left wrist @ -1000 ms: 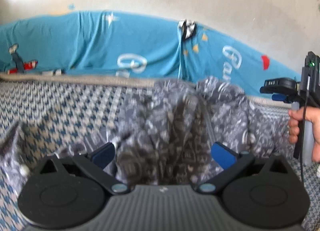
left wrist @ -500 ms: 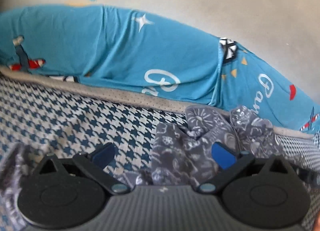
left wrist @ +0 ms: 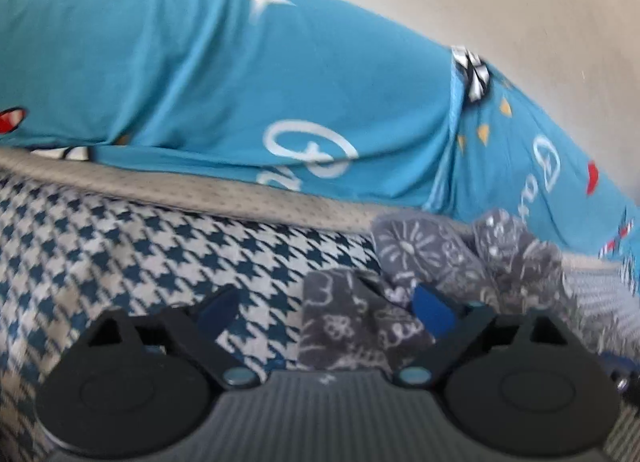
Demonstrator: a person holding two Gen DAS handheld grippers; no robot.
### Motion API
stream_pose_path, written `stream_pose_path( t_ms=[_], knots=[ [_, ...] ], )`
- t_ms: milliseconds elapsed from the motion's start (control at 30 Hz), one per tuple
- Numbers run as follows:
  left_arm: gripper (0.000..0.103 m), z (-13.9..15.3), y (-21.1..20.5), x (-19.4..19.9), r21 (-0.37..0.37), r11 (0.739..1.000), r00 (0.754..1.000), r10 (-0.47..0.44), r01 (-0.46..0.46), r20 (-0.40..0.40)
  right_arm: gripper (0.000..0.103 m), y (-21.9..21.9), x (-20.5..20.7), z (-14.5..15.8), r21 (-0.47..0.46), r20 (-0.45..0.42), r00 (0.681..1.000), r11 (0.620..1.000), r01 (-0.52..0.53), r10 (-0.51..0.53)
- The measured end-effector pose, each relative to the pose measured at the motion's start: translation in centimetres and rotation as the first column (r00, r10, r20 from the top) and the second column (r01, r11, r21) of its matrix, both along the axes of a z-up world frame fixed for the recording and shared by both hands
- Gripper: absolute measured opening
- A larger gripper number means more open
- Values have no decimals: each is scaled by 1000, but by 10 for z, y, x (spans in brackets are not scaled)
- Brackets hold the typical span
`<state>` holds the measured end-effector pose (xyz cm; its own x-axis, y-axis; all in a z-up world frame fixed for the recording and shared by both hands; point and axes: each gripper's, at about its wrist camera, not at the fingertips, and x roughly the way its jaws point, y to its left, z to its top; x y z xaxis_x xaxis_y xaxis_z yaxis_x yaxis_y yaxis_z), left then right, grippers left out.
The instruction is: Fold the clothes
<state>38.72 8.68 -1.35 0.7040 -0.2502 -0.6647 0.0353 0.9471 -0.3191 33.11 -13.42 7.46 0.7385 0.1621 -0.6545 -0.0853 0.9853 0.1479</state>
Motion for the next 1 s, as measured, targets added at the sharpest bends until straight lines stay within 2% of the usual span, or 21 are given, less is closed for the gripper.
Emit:
stream_pose_path(
  t_ms=[67, 167, 200, 233, 300, 333, 433, 533, 667, 767, 833, 900, 1000],
  knots=[
    [69, -5, -5, 5, 6, 1000, 999, -26, 26, -19, 55, 1, 0, 0, 4, -3, 1000, 1000, 2, -2],
    [65, -12, -10, 10, 11, 999, 998, -51, 52, -28, 55, 3, 0, 2, 12, -5, 1000, 1000, 1, -1],
    [57, -12, -11, 11, 16, 998, 998, -63, 63, -20, 55, 4, 1, 2, 14, -4, 1000, 1000, 2, -2],
    [40, -13, -14, 12, 21, 997, 997, -78, 78, -13, 55, 5, 1, 2, 13, -4, 1000, 1000, 4, -4],
    [26, -14, -15, 11, 20, 997, 997, -80, 81, -14, 55, 6, 2, 2, 18, -7, 1000, 1000, 9, -9],
    [23, -15, -15, 11, 13, 997, 997, -76, 76, -12, 55, 6, 2, 2, 20, -8, 1000, 1000, 10, -9],
    [17, -16, -10, 8, -27, 998, 998, -55, 55, -3, 55, 4, 3, 1, 31, -10, 1000, 999, 16, -16],
    [14, -15, -13, 4, -25, 999, 999, -40, 40, 11, 55, 4, 3, 1, 37, -10, 1000, 999, 24, -24],
    [10, -10, -28, -2, 56, 998, 998, -44, 42, 50, 55, 3, 4, 0, 50, -15, 999, 998, 32, -32],
    [9, -1, -41, -10, 162, 987, 993, -31, 12, 114, 55, 3, 4, 0, 56, -17, 999, 998, 33, -32],
    [8, 13, -57, -20, 304, 952, 977, -36, -30, 209, 55, 3, 4, 1, 56, -13, 999, 998, 35, -35],
    [8, 25, -72, -29, 438, 895, 948, -61, -87, 313, 55, 2, 4, 2, 62, -9, 999, 997, 42, -41],
    [9, 31, -87, -37, 575, 800, 902, -104, -174, 419, 55, 1, 3, 2, 81, -7, 999, 995, 49, -49]
  ],
)
